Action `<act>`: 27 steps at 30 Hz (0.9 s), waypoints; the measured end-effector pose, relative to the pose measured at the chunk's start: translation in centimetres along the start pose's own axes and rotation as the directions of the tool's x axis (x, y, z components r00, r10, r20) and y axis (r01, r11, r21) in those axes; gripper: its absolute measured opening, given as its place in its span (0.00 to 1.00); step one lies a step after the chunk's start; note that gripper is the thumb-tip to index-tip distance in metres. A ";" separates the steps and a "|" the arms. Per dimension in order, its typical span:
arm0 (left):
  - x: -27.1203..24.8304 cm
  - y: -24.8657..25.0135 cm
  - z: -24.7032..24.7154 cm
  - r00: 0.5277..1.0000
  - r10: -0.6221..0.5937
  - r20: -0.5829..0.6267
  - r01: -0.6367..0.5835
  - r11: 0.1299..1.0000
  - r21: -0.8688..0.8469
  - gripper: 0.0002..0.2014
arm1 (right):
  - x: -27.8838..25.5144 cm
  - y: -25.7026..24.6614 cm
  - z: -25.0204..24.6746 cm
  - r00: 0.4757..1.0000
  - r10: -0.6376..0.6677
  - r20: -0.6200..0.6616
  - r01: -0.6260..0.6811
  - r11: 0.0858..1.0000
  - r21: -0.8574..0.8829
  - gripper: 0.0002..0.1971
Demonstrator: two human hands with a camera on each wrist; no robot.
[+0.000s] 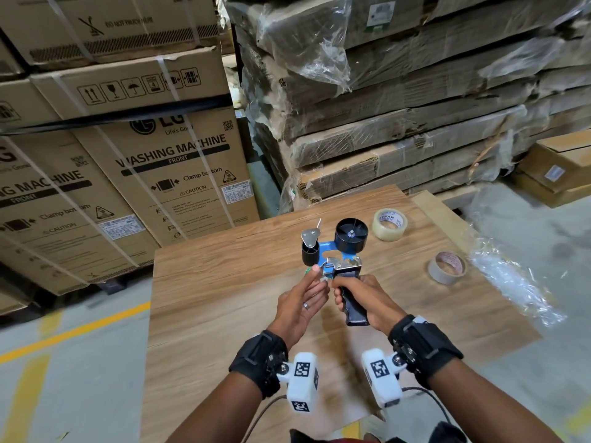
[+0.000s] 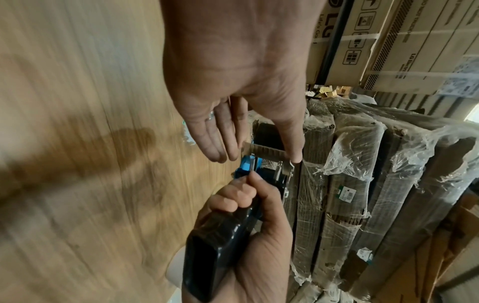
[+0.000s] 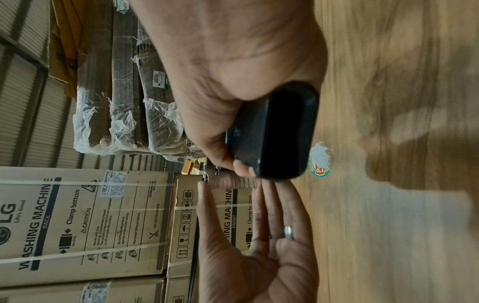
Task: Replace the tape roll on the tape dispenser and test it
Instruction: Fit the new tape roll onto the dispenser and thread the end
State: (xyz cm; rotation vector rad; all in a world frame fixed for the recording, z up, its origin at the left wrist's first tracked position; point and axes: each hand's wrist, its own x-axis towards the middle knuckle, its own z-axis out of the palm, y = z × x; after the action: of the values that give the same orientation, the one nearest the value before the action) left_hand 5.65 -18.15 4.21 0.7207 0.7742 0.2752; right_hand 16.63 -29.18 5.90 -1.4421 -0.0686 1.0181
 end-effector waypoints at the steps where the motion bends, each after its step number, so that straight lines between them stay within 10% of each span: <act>1: 0.2 0.0 -0.2 1.000 -0.001 0.000 0.001 0.999 0.049 0.25 | 0.2 0.0 -0.1 1.000 0.003 0.001 -0.003 1.000 -0.007 0.03; 14: 5.6 2.4 -6.7 0.967 0.230 -0.111 -0.089 0.711 0.698 0.11 | 4.7 4.1 -1.6 0.995 0.082 -0.048 -0.091 0.974 -0.206 0.07; 27: 6.6 -1.0 -8.5 0.969 0.202 -0.142 -0.018 0.629 0.777 0.07 | 8.3 7.5 -4.0 0.991 0.104 -0.089 -0.125 0.950 -0.286 0.11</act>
State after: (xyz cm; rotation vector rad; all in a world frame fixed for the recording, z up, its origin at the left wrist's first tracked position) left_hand 4.10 -11.63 -4.18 1.5939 1.0722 0.1170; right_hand 20.07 -28.71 -5.51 -1.7686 -0.0852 1.0813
